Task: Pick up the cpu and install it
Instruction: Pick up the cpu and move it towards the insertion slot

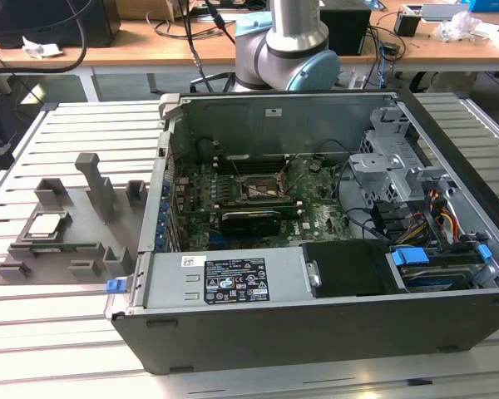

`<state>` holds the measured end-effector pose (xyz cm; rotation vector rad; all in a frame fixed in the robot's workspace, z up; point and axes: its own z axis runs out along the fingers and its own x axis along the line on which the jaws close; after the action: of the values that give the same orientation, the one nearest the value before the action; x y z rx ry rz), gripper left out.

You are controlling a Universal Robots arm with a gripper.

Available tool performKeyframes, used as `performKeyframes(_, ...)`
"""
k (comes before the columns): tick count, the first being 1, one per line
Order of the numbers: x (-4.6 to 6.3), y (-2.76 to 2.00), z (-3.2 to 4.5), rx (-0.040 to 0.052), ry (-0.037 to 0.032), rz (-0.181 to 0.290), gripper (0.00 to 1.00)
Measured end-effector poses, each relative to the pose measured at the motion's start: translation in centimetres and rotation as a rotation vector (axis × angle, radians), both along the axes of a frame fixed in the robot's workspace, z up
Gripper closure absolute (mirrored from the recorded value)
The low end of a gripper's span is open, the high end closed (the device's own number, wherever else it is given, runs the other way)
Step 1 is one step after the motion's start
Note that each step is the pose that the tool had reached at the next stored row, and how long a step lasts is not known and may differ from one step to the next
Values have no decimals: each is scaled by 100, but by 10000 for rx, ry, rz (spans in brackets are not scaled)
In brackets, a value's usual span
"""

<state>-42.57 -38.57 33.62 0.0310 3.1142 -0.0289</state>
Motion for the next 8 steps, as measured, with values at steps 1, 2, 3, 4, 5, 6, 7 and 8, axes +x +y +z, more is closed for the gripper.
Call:
performKeyframes(1, 0, 0, -20, 0, 0, 0, 40)
performKeyframes(2, 0, 0, -33, 0, 0, 1, 40)
performKeyframes(3, 0, 0, -52, 0, 0, 0, 40)
performKeyframes(4, 0, 0, -66, 0, 1, 0, 40)
performKeyframes(5, 0, 0, -83, -1, 1, 1, 40)
performKeyframes(6, 0, 2, -120, -20, 1, -2, 40)
performKeyframes(7, 3, 11, -143, -33, 3, -2, 40)
performKeyframes(8, 6, 19, -154, -38, 0, 0, 40)
